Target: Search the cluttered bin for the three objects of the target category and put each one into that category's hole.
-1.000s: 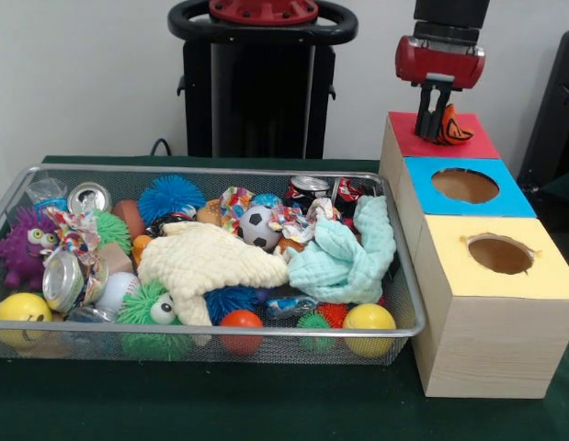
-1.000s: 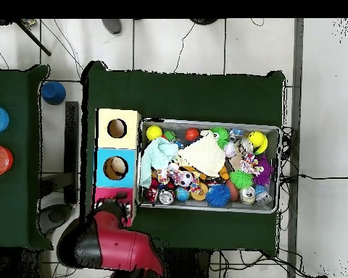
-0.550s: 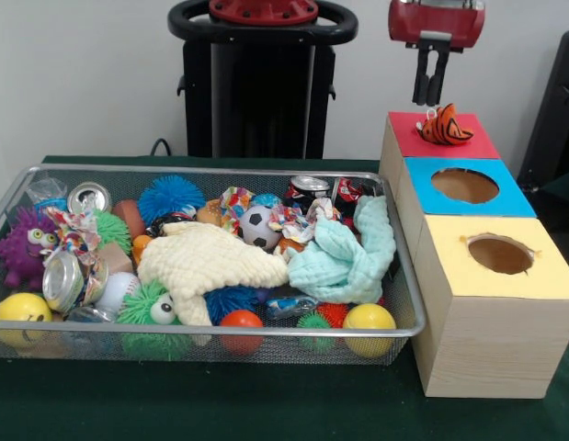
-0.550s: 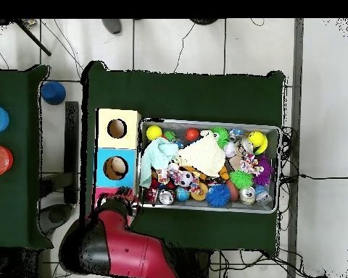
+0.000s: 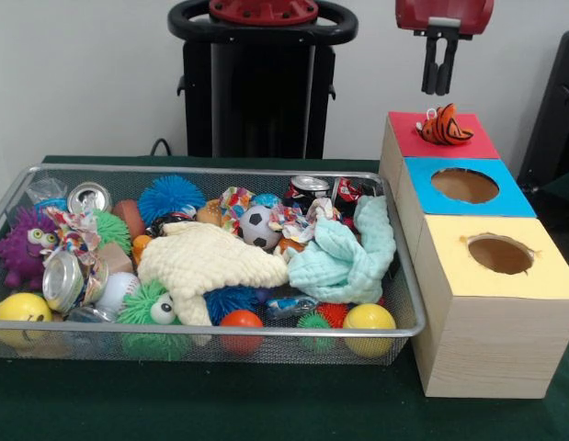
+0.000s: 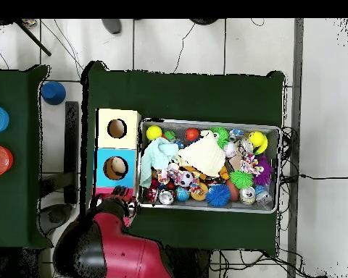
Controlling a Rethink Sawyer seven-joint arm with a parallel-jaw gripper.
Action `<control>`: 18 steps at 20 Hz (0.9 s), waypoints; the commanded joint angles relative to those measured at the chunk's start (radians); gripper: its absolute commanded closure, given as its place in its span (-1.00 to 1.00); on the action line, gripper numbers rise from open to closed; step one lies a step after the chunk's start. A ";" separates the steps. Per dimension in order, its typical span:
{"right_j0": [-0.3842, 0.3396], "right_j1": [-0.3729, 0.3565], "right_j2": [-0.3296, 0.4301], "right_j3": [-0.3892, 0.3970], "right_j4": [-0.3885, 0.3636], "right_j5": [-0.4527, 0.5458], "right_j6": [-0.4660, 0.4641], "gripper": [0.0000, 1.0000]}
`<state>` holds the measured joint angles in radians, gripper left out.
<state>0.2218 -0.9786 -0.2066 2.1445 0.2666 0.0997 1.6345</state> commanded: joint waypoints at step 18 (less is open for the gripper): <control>0.030 0.214 0.065 -0.016 -0.027 -0.143 0.198 1.00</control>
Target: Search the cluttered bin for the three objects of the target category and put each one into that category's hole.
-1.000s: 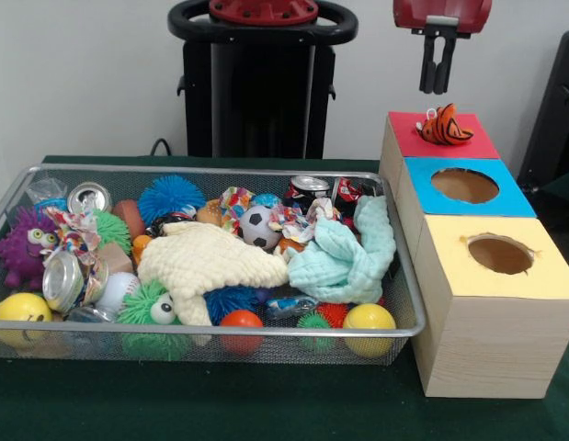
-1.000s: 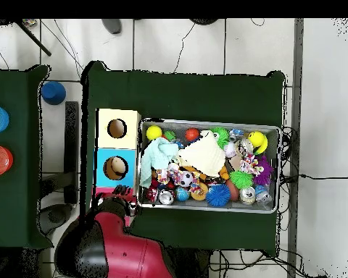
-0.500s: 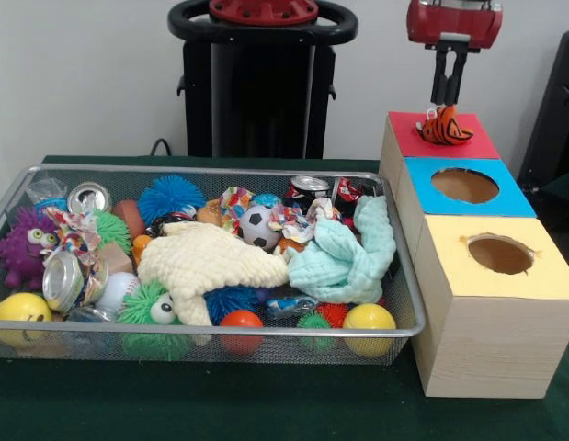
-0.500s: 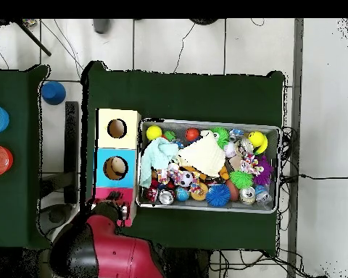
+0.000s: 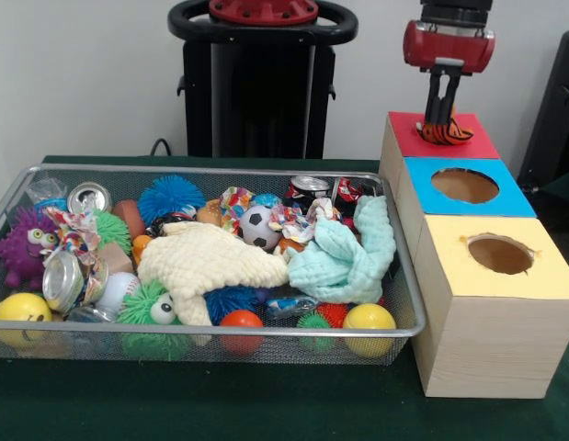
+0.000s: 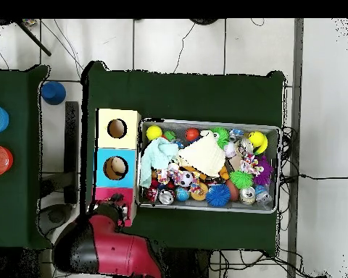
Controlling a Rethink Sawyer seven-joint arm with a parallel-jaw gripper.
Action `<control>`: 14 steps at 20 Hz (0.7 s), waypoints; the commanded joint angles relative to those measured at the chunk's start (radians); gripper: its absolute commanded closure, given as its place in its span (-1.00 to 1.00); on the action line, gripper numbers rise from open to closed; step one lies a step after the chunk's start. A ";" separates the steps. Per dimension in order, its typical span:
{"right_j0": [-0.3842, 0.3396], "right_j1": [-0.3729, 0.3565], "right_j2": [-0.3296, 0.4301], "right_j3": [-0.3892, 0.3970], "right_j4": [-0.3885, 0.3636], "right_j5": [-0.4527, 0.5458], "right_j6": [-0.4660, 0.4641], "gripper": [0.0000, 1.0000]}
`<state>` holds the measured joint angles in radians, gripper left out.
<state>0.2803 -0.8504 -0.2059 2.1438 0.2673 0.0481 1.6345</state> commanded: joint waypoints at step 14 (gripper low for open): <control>0.038 0.158 0.023 -0.069 0.014 -0.062 0.187 1.00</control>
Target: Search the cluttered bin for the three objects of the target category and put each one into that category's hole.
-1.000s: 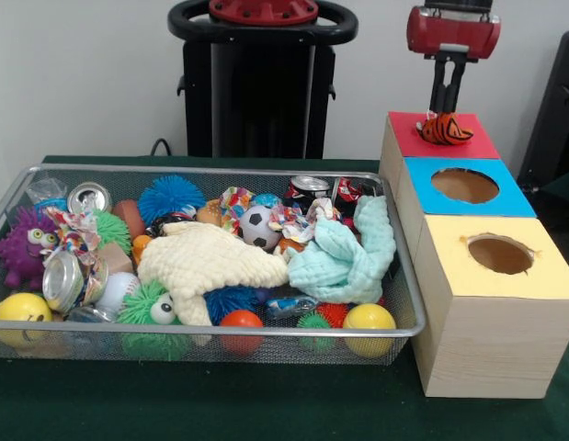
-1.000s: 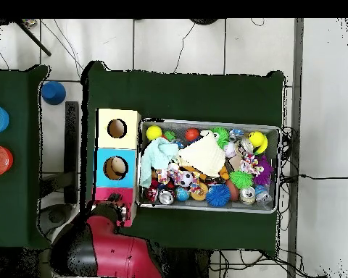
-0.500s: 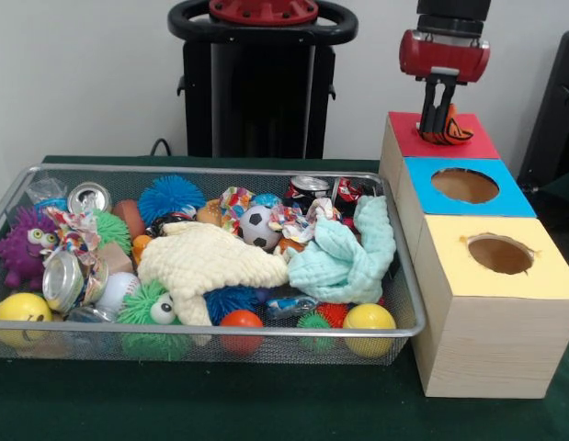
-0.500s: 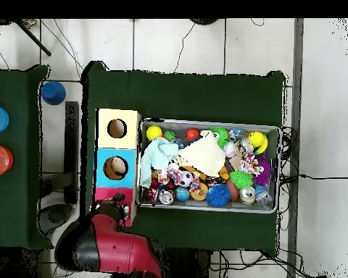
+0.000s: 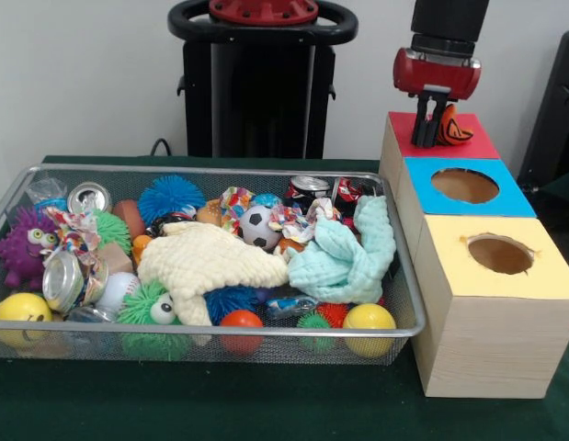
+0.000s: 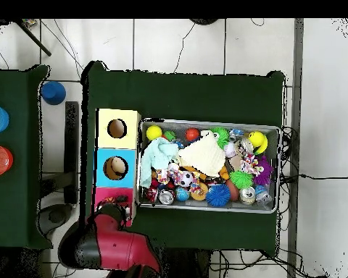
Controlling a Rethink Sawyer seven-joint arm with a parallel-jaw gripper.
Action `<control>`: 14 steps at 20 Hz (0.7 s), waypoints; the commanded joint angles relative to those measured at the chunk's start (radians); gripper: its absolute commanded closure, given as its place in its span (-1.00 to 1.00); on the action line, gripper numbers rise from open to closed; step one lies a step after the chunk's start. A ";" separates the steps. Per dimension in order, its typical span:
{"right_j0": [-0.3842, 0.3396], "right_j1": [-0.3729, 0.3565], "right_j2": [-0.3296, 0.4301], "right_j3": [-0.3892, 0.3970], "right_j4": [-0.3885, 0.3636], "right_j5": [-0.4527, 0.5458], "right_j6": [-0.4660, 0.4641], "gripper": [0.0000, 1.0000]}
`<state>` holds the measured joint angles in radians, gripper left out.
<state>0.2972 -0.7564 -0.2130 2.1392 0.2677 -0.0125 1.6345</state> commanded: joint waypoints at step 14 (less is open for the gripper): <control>0.107 0.044 -0.015 -0.057 0.048 0.049 0.220 1.00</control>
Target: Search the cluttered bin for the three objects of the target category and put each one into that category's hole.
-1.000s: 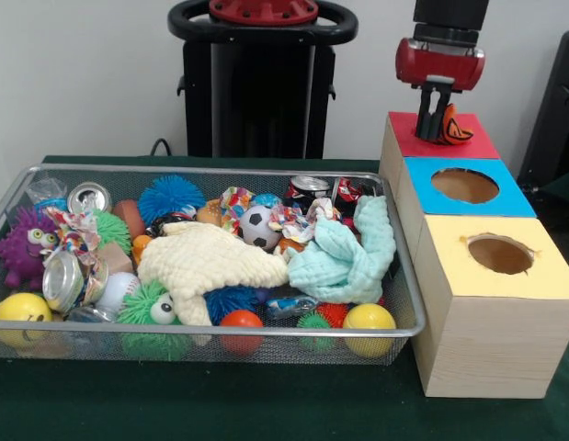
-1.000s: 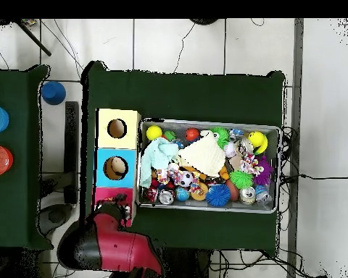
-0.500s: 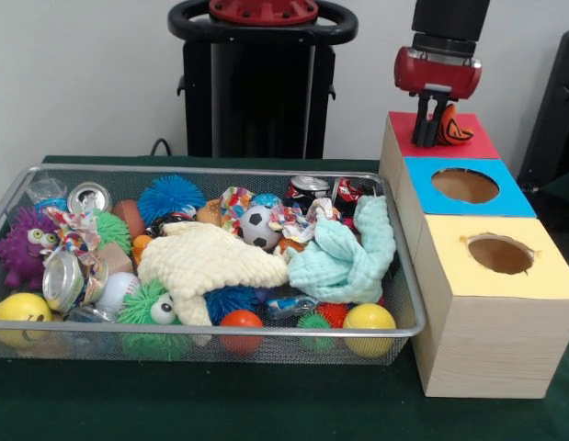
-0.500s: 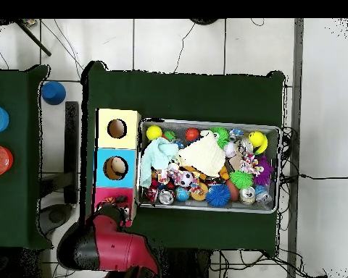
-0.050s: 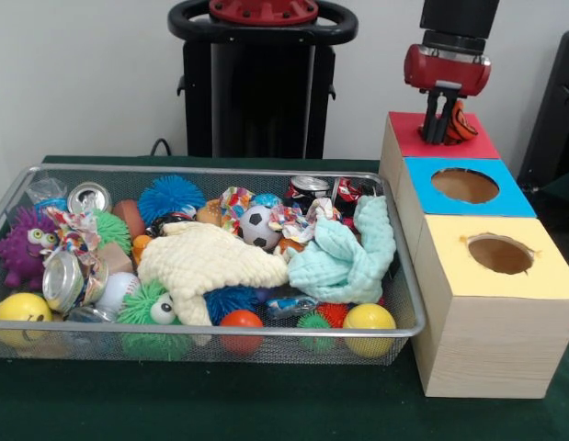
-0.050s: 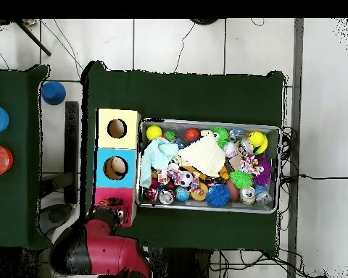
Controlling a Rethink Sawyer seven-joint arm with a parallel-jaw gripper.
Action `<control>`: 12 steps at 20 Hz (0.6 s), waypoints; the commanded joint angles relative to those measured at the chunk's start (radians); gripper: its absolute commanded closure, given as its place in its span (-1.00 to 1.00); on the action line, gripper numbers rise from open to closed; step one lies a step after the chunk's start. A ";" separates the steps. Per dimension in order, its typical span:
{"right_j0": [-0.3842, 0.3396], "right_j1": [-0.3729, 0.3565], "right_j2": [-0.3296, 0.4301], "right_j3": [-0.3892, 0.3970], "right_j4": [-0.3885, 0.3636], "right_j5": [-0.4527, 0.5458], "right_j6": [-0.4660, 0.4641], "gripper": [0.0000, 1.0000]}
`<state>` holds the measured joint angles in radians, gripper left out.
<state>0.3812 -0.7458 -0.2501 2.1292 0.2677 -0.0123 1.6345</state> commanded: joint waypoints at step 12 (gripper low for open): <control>-0.023 0.036 0.058 -0.026 0.013 -0.002 0.208 1.00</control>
<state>0.4046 -0.7457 -0.2554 2.1299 0.2677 -0.0123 1.6345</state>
